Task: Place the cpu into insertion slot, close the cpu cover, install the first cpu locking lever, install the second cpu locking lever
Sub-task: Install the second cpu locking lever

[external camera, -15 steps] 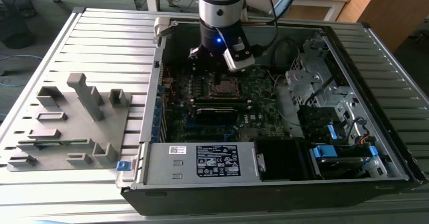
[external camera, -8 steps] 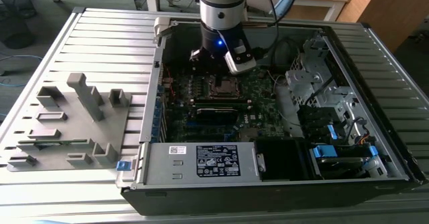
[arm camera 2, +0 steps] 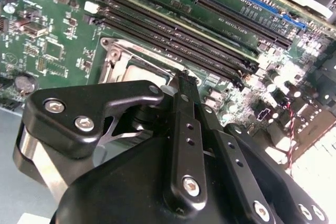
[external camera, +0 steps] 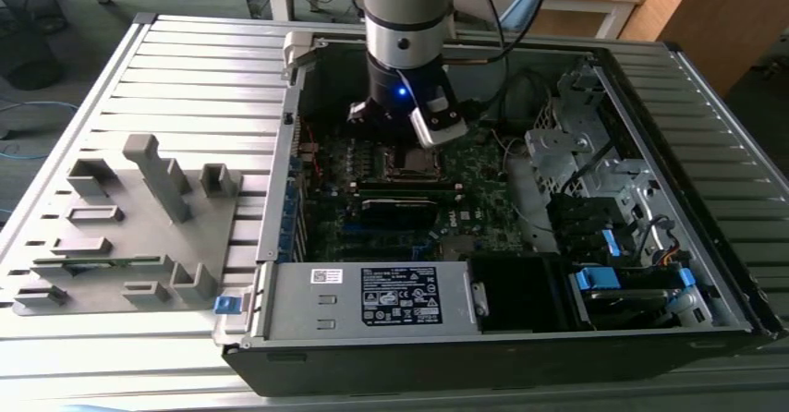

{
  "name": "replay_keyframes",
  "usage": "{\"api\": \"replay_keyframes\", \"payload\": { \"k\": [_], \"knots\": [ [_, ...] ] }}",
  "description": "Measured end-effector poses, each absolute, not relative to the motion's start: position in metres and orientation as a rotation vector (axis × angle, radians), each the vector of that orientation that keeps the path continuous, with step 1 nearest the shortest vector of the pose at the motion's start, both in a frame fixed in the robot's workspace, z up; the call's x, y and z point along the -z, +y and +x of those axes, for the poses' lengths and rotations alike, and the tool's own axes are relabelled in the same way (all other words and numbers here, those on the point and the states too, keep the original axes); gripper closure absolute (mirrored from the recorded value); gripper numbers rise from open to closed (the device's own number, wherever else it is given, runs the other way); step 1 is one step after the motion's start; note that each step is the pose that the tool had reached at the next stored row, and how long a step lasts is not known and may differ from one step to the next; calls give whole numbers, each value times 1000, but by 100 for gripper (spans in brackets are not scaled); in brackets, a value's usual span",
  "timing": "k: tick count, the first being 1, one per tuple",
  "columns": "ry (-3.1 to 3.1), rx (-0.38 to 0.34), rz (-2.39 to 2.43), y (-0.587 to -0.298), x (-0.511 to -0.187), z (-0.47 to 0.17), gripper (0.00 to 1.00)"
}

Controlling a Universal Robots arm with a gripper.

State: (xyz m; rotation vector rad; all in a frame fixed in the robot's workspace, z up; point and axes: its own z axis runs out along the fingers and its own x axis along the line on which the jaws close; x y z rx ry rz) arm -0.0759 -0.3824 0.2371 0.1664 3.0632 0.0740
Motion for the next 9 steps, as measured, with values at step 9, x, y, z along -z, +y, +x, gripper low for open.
{"api": "replay_keyframes", "payload": {
  "k": [9],
  "knots": [
    [3062,-74,180,-389,-222,-86,90]
  ]
}}
